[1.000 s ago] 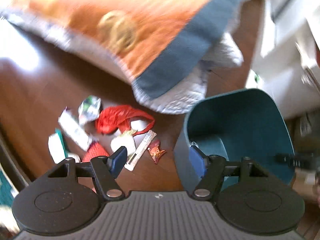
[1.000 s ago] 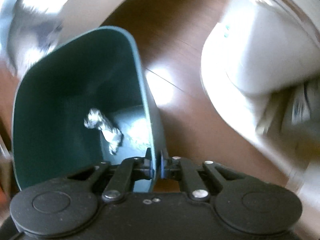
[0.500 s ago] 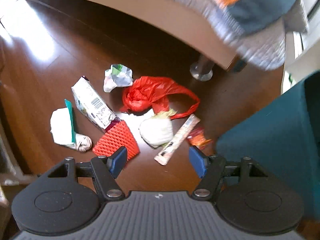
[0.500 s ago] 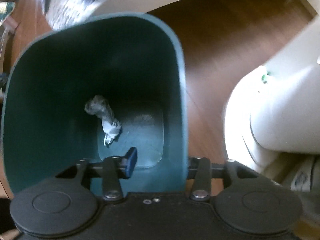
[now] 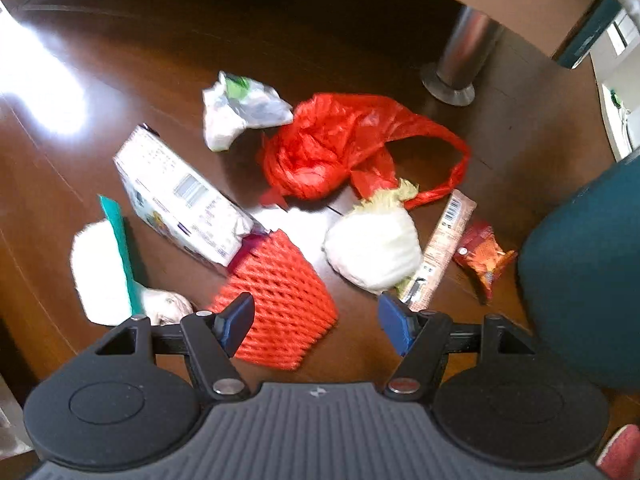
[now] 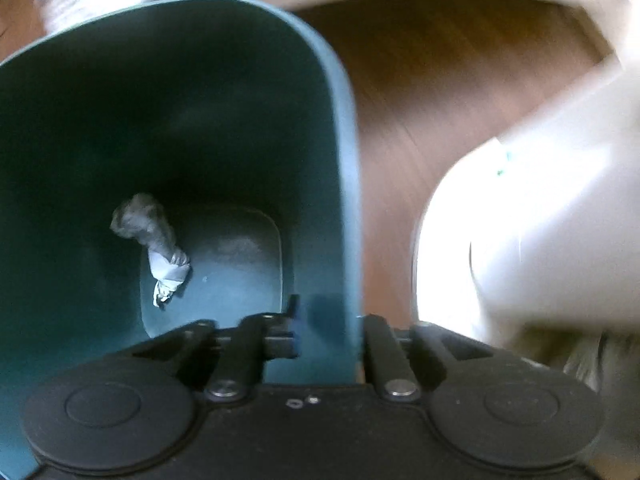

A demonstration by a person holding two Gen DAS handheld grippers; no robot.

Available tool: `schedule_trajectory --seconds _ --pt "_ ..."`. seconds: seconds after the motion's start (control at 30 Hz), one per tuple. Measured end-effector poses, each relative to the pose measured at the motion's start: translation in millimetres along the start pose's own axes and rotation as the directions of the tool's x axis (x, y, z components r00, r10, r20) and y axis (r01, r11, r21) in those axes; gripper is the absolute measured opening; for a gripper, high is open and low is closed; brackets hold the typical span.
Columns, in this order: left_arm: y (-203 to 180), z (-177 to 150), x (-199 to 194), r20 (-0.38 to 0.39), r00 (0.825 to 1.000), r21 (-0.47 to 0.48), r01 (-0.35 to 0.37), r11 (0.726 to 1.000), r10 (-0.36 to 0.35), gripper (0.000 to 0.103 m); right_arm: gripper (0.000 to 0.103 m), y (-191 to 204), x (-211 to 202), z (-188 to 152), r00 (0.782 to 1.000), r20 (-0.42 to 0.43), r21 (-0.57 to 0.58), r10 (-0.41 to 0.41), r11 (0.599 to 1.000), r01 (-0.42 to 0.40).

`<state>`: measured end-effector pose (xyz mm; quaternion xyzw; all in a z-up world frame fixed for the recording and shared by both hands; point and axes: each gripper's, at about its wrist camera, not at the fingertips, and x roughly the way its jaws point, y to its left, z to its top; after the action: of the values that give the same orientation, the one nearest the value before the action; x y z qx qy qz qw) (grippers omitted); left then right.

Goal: Collect trash
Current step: 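Move the left tool to the red snack wrapper and grasp it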

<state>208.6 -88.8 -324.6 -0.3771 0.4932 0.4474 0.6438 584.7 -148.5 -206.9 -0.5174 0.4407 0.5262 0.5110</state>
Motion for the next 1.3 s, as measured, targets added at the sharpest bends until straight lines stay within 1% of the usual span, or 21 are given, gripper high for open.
schedule_trajectory --seconds 0.07,0.13,0.2,0.3,0.33,0.4,0.43,0.5,0.57,0.67,0.73,0.8,0.83,0.9,0.93,1.0,1.07,1.1,1.13,1.2,1.3 --pt "-10 -3 5 -0.019 0.998 0.018 0.066 0.998 -0.066 0.068 0.006 -6 -2 -5 0.999 -0.023 0.078 0.037 0.996 -0.035" --pt "-31 -6 13 -0.029 0.993 0.094 0.112 0.989 -0.110 0.068 0.003 -13 -1 -8 0.996 -0.029 0.144 0.084 0.986 -0.079" --pt "-57 -7 25 -0.034 0.991 0.167 0.133 0.977 -0.129 0.068 0.002 -17 -5 -15 0.996 0.000 0.188 0.094 0.978 -0.093" --pt "-88 0 42 -0.066 0.989 0.215 0.141 0.966 -0.130 0.068 0.002 -24 -9 -22 0.996 0.047 0.203 0.071 0.976 -0.079" --pt "-96 5 48 -0.083 0.989 0.215 0.141 0.966 -0.126 0.067 0.003 -22 -3 -24 0.996 0.059 0.220 0.061 0.973 -0.073" --pt "-110 13 58 -0.097 0.989 0.195 0.130 0.972 -0.113 0.067 0.003 -36 -6 -31 0.997 0.070 0.265 0.042 0.962 -0.059" --pt "-116 19 62 -0.099 0.988 0.176 0.133 0.975 -0.116 0.067 0.003 -45 -6 -37 0.996 0.077 0.309 0.035 0.949 -0.058" --pt "-122 29 70 -0.107 0.985 0.107 0.146 0.983 -0.135 0.067 0.004 -60 -3 -49 0.997 0.073 0.374 0.029 0.926 -0.055" --pt "-125 39 83 -0.136 0.977 0.019 0.168 0.986 -0.164 0.067 0.003 -71 -3 -60 0.995 0.093 0.420 0.035 0.905 -0.071" --pt "-129 44 104 -0.171 0.978 -0.053 0.108 0.993 -0.116 0.068 0.003 -79 -3 -67 0.991 0.130 0.446 0.034 0.891 -0.089" --pt "-131 46 107 -0.148 0.983 -0.086 0.092 0.992 -0.104 0.069 0.003 -78 -4 -66 0.990 0.138 0.437 0.035 0.895 -0.093" --pt "-137 49 108 -0.134 0.988 -0.091 0.071 0.993 -0.083 0.069 0.003 -75 -8 -67 0.988 0.151 0.417 0.030 0.904 -0.091" --pt "-141 49 108 -0.130 0.989 -0.087 0.060 0.994 -0.071 0.069 0.003 -67 -3 -70 0.987 0.155 0.409 0.030 0.908 -0.092" --pt "-147 47 109 -0.123 0.991 -0.084 0.036 0.996 -0.046 0.068 0.003 -69 -6 -70 0.986 0.163 0.397 0.035 0.913 -0.098" --pt "-147 48 109 -0.120 0.992 -0.084 0.030 0.996 -0.041 0.060 0.003 -70 -4 -71 0.985 0.167 0.396 0.037 0.912 -0.102" --pt "-148 47 109 -0.118 0.992 -0.091 0.031 0.995 -0.041 0.055 0.003 -73 -5 -69 0.983 0.176 0.396 0.043 0.911 -0.111" --pt "-149 47 108 -0.108 0.994 -0.084 0.010 0.996 -0.019 0.046 0.003 -73 -6 -71 0.982 0.183 0.390 0.042 0.914 -0.112" --pt "-149 47 108 -0.106 0.994 -0.077 -0.004 0.997 -0.005 0.039 0.003 -73 -6 -71 0.982 0.186 0.385 0.042 0.916 -0.112" --pt "-151 48 109 -0.106 0.994 -0.076 -0.006 0.997 -0.002 0.038 0.003 -63 4 -71 0.982 0.187 0.386 0.041 0.916 -0.111" --pt "-149 46 106 -0.102 0.995 -0.070 -0.010 0.997 0.002 0.035 0.003 -63 3 -72 0.981 0.189 0.386 0.043 0.916 -0.114" --pt "-146 42 97 -0.099 0.995 -0.055 -0.028 0.998 0.023 0.035 0.003 -63 3 -73 0.980 0.194 0.388 0.046 0.914 -0.120"
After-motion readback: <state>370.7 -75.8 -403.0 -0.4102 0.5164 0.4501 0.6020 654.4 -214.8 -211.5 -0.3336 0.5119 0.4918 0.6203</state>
